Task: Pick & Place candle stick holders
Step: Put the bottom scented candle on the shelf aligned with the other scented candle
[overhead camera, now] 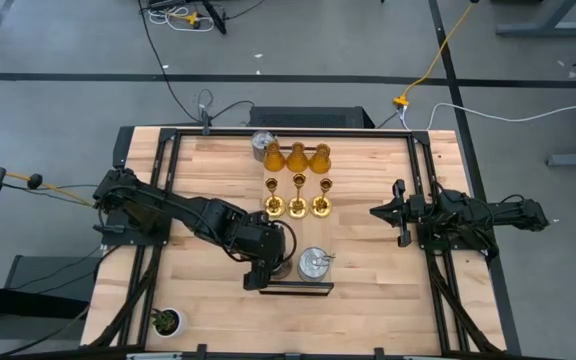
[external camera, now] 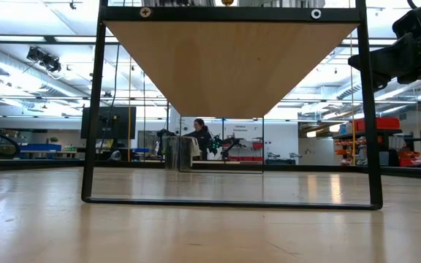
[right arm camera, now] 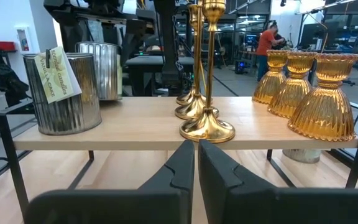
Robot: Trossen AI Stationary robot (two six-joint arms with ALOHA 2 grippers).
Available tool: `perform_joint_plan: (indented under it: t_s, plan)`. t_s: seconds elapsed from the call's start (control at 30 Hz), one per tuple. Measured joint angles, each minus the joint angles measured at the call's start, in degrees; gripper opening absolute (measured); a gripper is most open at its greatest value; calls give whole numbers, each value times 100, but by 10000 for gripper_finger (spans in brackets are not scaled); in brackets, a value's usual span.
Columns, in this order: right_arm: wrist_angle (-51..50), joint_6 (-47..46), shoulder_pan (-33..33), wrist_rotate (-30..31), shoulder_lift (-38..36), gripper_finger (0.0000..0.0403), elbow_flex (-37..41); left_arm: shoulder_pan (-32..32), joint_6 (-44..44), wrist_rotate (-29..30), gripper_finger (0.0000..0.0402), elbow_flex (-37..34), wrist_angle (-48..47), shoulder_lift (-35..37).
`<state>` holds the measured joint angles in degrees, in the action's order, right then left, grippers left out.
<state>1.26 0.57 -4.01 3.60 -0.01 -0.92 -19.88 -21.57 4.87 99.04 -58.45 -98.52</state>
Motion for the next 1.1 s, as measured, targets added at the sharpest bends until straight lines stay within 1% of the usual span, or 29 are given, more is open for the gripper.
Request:
perform_joint_plan:
  t_s: [0.23,0.4,0.8,0.97,1.1]
  plan:
    - [0,-1,0,0,0,27,-1,9,38,-3,383,0,96,0]
    - [0,-1,-2,0,0,27,-1,11,166,-7,396,0,103,0]
    - [0,-1,0,0,0,27,-1,11,186,-21,397,0,130,0]
    - [0,-1,-2,0,0,27,1,50,127,-382,397,0,130,2]
    - [0,1,0,0,0,27,-1,50,129,-424,397,0,126,2]
